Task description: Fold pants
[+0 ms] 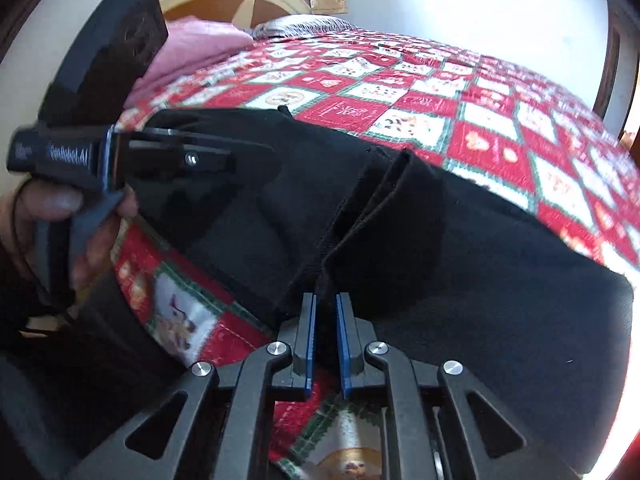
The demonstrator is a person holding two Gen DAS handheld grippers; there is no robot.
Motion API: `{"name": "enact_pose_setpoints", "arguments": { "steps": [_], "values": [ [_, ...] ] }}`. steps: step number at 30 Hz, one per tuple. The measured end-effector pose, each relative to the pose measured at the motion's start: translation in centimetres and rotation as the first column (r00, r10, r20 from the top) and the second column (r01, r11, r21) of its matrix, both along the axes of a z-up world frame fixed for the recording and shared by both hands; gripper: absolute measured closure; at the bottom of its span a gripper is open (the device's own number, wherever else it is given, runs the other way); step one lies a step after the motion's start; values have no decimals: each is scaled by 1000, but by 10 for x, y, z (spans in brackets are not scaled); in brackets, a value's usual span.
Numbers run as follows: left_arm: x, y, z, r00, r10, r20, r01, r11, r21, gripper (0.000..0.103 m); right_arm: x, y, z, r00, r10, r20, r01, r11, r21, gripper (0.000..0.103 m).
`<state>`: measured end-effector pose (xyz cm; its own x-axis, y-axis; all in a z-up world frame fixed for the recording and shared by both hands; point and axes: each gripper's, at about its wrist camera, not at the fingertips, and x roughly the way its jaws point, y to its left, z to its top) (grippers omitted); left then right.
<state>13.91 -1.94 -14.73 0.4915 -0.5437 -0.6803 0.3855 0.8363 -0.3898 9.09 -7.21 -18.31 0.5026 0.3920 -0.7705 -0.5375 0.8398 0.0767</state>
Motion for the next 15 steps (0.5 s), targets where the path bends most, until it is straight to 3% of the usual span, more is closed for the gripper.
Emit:
{"name": "enact_pose_setpoints", "arguments": {
  "steps": [1, 3, 7, 9, 11, 14, 15],
  "values": [
    [1, -5, 0, 1000, -12, 1, 12, 1000, -3, 0, -1, -1, 2, 1000, 9, -12, -9, 1000, -4, 85],
    [3, -15, 3, 999, -32, 4, 32, 999, -11, 0, -7, -11, 12, 999, 27, -20, -27, 1000, 5, 66],
    [5, -44, 9, 996, -91, 23, 91, 996, -9, 1, -22, -52, 28, 999, -15, 43, 14, 1000, 28, 66],
    [9, -59, 8, 994, -110, 19, 110, 994, 4, 7, -26, -80, 34, 994, -87, 71, 82, 994, 68, 66],
    [14, -71, 2, 992, -122, -9, 123, 992, 27, 27, -27, -111, 40, 981, -175, 89, 162, 978, 131, 66],
    [21, -80, -5, 993, -104, -51, 106, 994, 37, 41, -21, -155, 48, 938, -333, 97, 301, 921, 248, 65],
    [21, -80, -4, 995, -88, -53, 90, 995, 44, 45, -18, -173, 50, 913, -399, 80, 360, 884, 298, 63]
  ]
}}
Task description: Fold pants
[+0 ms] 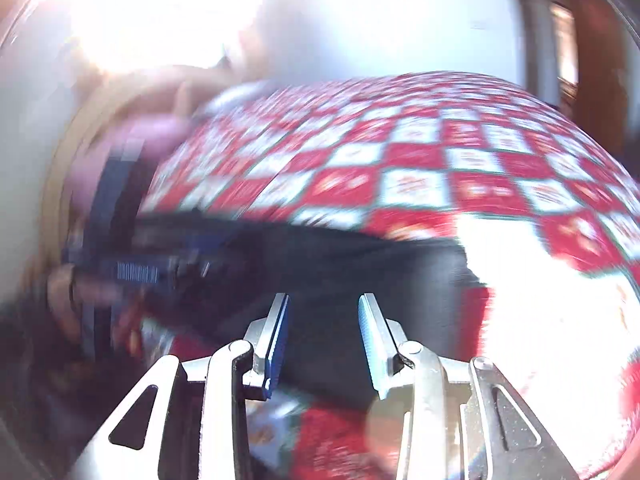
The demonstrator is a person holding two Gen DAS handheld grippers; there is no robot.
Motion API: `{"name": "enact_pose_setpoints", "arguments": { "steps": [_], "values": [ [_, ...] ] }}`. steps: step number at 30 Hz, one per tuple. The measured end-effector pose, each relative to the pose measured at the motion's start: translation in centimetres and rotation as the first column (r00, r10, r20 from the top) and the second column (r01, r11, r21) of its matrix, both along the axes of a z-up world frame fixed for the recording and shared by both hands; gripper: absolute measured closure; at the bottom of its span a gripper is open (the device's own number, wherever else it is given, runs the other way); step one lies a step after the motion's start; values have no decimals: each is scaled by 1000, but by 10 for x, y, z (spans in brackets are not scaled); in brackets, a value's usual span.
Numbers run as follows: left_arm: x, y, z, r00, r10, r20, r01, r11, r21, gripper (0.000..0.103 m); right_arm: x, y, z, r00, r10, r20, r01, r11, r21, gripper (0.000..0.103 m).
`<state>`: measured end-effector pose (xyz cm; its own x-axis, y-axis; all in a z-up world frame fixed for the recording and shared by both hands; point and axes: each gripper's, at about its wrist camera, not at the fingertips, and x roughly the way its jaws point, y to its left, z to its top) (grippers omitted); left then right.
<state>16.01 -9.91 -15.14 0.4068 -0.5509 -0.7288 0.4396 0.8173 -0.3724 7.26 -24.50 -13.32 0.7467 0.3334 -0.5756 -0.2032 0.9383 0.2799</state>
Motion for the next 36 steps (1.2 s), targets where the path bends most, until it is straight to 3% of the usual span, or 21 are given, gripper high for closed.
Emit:
{"name": "enact_pose_setpoints", "arguments": {
  "steps": [1, 2, 6, 11, 17, 19, 21, 23, 25, 27, 29, 31, 34, 36],
  "values": [
    [0, 0, 2, 1000, 6, 5, -6, 1000, 2, 64, 2, -10, 0, 999, -41, -1, 41, 999, 32, 62],
    [0, 0, 3, 1000, 3, 5, -3, 1000, -1, 96, 4, -22, -1, 997, -80, -7, 80, 994, 70, 59],
    [-3, 2, 11, 1000, -3, 28, 3, 1000, -22, 94, 7, -39, -5, 986, -163, -23, 165, 981, 104, 59],
    [-4, 20, 21, 999, 38, 34, -37, 999, -38, 94, 1, -34, -2, 988, -153, 4, 152, 983, 105, 59],
    [5, 39, 13, 994, 108, 9, -108, 994, -27, 94, -7, 11, -1, 999, 18, 50, -19, 1000, 22, 58],
    [7, 38, 5, 994, 104, -11, -105, 994, -16, 94, -4, 32, -13, 995, 104, -6, -105, 994, -22, 51],
    [9, 37, -2, 993, 113, -19, -113, 993, -13, 89, 5, 42, -31, 992, 90, -92, -99, 990, -96, 47],
    [8, 37, -5, 992, 128, -12, -128, 992, -9, 80, 14, 41, -52, 984, 69, -166, -86, 991, -104, 47],
    [6, 35, -6, 993, 121, 1, -121, 993, 4, 77, 14, 39, -50, 985, 75, -156, -91, 991, -98, 47],
    [3, 35, -4, 994, 109, 12, -109, 994, 5, 67, 10, 37, -35, 989, 89, -114, -95, 994, -53, 47],
    [1, 35, -2, 993, 111, 28, -112, 994, 13, 46, 12, 38, -17, 994, 92, -61, -95, 994, -46, 47],
    [-3, 34, 1, 991, 117, 60, -120, 992, 43, 36, 25, 41, -11, 997, 48, -56, -54, 993, -108, 47],
    [-5, 35, 4, 989, 119, 84, -125, 989, 79, 31, 65, 34, -38, 982, -13, -191, -16, 988, -150, 47],
    [-7, 39, 6, 988, 123, 90, -130, 989, 74, 31, 66, 29, -41, 985, -22, -169, 2, 993, -116, 47]
  ]
}}
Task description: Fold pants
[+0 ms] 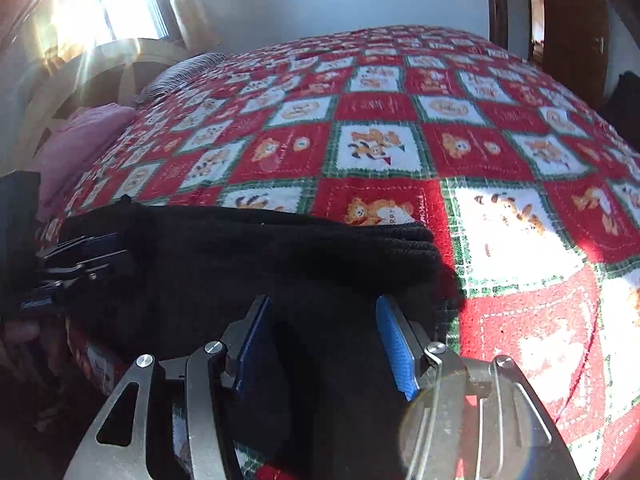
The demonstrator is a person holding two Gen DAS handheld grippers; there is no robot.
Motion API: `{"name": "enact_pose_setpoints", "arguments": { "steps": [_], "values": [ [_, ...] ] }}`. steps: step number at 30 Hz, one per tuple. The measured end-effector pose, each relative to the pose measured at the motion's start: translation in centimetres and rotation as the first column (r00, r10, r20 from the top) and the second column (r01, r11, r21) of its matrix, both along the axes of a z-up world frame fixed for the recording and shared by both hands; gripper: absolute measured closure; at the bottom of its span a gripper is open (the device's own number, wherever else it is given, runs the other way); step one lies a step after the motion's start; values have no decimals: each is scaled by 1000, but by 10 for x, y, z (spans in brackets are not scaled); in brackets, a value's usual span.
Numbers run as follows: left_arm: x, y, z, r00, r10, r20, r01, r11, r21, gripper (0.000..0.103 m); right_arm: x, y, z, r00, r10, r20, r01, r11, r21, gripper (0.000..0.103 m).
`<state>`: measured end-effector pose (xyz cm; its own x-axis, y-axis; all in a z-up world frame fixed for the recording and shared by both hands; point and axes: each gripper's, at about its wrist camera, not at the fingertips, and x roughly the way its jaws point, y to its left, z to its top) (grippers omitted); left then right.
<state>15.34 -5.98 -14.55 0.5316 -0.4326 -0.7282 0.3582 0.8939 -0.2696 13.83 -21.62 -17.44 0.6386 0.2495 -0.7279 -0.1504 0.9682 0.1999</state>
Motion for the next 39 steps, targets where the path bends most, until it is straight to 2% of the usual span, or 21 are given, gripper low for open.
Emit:
{"name": "enact_pose_setpoints", "arguments": {
  "steps": [3, 5, 7, 10, 14, 18, 20, 21, 22, 24, 26, 31, 32, 35, 39],
  "values": [
    [-5, 8, 3, 999, 21, 33, -22, 999, 31, 24, -13, 8, 14, 999, 8, 33, -6, 998, -59, 47],
    [-8, 17, 4, 998, 43, 49, -46, 998, 49, 19, -21, 12, 24, 997, -6, 76, 10, 999, -52, 47],
    [-9, 23, 3, 997, 55, 46, -57, 997, 55, 19, -23, 23, 31, 996, 19, 88, -16, 999, -28, 47],
    [-11, 33, 1, 996, 73, 44, -76, 995, 66, 19, -23, 61, 36, 991, 95, 98, -88, 993, -73, 47],
    [-15, 51, 3, 994, 102, 49, -106, 992, 73, 19, -16, 119, 26, 974, 205, 93, -193, 974, -122, 47],
    [-18, 74, 0, 988, 144, 49, -147, 986, 81, 16, -2, 160, -4, 970, 243, 17, -233, 944, -233, 47],
    [-19, 84, -2, 985, 167, 43, -170, 982, 79, 16, -6, 171, -11, 967, 245, 73, -210, 925, -318, 44],
    [-20, 89, -2, 984, 174, 40, -177, 981, 77, 16, -8, 176, -10, 966, 248, 74, -208, 915, -347, 44],
    [-21, 95, -2, 982, 182, 40, -185, 980, 75, 15, -7, 173, -8, 967, 245, 71, -208, 917, -341, 44],
    [-26, 110, 3, 977, 202, 64, -207, 975, 80, 15, -7, 160, 0, 967, 245, 62, -224, 945, -237, 44],
    [-33, 135, 8, 968, 231, 94, -240, 965, 102, 15, -11, 148, 7, 969, 234, 79, -218, 960, -175, 44],
    [-46, 210, 6, 920, 372, 120, -388, 908, 158, 15, -25, 131, 15, 966, 214, 148, -191, 969, -155, 44],
    [-49, 229, 3, 904, 412, 115, -426, 891, 156, 15, -25, 131, 14, 966, 209, 149, -187, 971, -149, 44],
    [-57, 262, -4, 873, 475, 107, -486, 866, 117, 15, -22, 131, 9, 971, 200, 132, -181, 972, -148, 44],
    [-58, 271, -19, 873, 482, 75, -486, 873, 44, 15, -25, 135, 7, 969, 207, 133, -185, 969, -164, 44]
  ]
}}
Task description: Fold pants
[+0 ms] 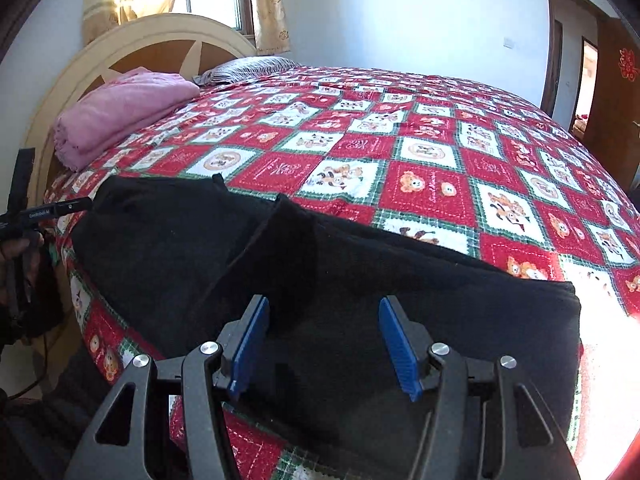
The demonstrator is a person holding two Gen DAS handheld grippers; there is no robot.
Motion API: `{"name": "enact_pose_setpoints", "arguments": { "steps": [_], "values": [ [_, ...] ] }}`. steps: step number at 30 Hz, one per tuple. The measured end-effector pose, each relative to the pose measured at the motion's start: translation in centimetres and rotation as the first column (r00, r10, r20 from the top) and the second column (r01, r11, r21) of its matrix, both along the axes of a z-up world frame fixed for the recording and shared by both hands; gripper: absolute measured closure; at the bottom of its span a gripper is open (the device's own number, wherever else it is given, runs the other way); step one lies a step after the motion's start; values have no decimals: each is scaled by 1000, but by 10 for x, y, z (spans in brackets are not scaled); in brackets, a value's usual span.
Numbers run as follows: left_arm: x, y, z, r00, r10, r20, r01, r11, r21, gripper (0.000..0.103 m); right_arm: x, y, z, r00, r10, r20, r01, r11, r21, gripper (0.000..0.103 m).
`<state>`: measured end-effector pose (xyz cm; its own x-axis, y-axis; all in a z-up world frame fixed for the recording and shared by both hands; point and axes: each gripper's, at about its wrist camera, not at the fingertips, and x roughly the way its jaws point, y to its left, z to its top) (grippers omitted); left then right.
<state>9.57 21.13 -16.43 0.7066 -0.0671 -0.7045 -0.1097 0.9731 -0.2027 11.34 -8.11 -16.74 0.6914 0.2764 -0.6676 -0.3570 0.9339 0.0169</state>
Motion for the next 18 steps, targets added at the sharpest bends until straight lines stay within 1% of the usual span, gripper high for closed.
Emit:
{"name": "enact_pose_setpoints", "arguments": {
  "steps": [2, 3, 6, 7, 9, 11, 12, 13, 16, 18],
  "values": [
    [0, -2, -8, 1000, -20, -2, 20, 999, -36, 17, -2, 1, 1, 1000, 2, 11, -2, 1000, -1, 44],
    [0, -1, -12, 1000, -24, -6, 23, 999, -47, 21, -2, 1, 1, 1000, 3, 17, -3, 1000, 2, 44],
    [0, 2, -20, 1000, -18, -7, 18, 999, -40, 24, -3, 1, 0, 1000, -2, 19, 2, 1000, 7, 44],
    [-1, 7, -22, 1000, -13, -5, 12, 998, -62, 28, -3, 1, 0, 1000, -2, 17, 2, 1000, 9, 44],
    [-3, 16, -21, 1000, 1, 7, 0, 994, -108, 28, -4, 1, -2, 1000, -7, 13, 6, 1000, 9, 44],
    [-5, 22, -20, 1000, 16, 13, -15, 992, -126, 30, -4, 1, -2, 1000, -7, 14, 7, 1000, 12, 44],
    [-5, 23, -20, 1000, 10, 14, -8, 991, -131, 30, -5, 1, -2, 1000, -6, 15, 6, 1000, 13, 44],
    [-5, 22, -21, 1000, 4, 12, -3, 992, -128, 30, -5, 1, -2, 1000, -6, 16, 6, 1000, 13, 44],
    [-3, 15, -25, 1000, -23, 5, 24, 996, -87, 32, -6, 2, -3, 1000, -6, 19, 6, 1000, 12, 44],
    [-4, 15, -24, 1000, -24, 7, 25, 996, -81, 44, -6, 2, -3, 1000, -7, 18, 7, 1000, 9, 44]
  ]
}}
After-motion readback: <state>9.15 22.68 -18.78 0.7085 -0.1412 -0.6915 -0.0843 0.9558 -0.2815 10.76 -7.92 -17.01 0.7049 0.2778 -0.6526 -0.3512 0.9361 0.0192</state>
